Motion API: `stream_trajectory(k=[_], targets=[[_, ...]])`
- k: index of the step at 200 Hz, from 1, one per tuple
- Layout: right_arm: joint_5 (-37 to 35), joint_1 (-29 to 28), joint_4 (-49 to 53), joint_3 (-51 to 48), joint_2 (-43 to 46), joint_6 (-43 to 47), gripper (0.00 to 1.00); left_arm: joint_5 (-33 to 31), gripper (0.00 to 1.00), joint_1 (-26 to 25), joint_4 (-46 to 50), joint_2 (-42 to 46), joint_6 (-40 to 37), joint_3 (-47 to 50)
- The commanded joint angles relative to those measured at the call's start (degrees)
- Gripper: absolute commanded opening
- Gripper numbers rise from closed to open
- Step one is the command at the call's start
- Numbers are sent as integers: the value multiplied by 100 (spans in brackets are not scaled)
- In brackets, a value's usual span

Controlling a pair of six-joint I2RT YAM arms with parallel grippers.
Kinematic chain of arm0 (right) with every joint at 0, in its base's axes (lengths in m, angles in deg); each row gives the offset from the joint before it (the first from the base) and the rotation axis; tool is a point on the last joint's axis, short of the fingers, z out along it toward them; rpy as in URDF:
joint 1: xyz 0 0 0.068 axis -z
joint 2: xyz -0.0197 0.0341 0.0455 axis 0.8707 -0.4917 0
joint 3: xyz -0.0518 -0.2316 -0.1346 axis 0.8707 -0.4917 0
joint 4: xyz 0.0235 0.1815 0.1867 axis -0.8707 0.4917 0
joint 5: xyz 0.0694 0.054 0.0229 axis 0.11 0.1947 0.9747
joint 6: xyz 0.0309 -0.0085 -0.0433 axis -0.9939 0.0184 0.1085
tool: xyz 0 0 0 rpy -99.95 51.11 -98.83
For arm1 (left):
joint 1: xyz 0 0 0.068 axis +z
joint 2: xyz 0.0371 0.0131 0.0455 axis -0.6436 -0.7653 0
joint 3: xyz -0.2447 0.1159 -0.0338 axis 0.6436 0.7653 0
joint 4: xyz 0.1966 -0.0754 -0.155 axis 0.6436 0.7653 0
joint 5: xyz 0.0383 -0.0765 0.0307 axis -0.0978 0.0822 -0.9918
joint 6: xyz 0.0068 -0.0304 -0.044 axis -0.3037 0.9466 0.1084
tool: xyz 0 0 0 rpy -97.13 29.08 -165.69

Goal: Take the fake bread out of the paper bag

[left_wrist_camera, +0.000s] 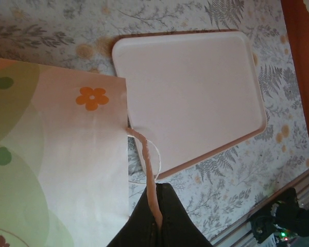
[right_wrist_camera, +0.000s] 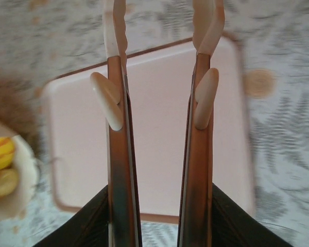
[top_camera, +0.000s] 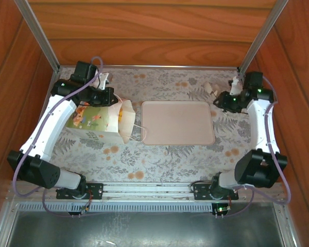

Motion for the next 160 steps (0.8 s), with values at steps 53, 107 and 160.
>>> stream_trajectory(k=[53, 107, 160], targets=[[1582, -2562, -747, -1144, 815, -641, 44, -595, 2, 25, -56, 739, -310, 407], [1953, -4480, -1834, -1665, 479, -1114, 44, -896, 1, 33, -84, 1067, -431, 671], [1537, -5431, -2828, -1761, -331, -1952, 45, -1094, 0, 36, -133, 1131, -373, 684]])
